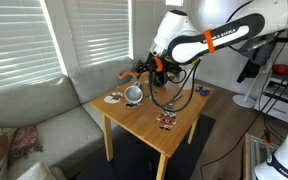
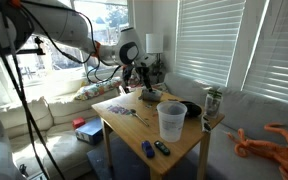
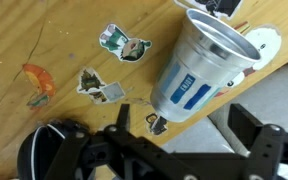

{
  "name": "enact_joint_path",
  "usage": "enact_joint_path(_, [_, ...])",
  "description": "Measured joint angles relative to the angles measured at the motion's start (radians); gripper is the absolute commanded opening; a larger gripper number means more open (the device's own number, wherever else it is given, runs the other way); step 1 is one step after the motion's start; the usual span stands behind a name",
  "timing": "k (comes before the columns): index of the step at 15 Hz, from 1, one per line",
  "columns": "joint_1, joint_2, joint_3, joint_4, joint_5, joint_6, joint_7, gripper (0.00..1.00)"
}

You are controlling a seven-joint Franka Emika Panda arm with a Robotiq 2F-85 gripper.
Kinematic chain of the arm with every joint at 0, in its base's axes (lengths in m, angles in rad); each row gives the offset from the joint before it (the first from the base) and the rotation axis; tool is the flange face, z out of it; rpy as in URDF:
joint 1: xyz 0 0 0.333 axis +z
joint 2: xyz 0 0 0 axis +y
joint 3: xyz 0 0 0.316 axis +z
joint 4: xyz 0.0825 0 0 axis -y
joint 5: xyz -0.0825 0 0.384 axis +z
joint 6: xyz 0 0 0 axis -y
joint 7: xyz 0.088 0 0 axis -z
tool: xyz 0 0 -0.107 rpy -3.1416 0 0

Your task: Put the silver cup upside down, then put the clear cup upside down on the silver cup

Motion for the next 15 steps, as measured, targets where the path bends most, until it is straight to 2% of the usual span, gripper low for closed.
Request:
enact_joint_path(4, [0.0, 0.065, -0.004, 0.033, 0.044, 0.036, 0.039, 1.0])
enact_joint_path(15, [0.001, 0.23, -0.012, 0.185, 0.191, 0.112, 0.042, 1.0])
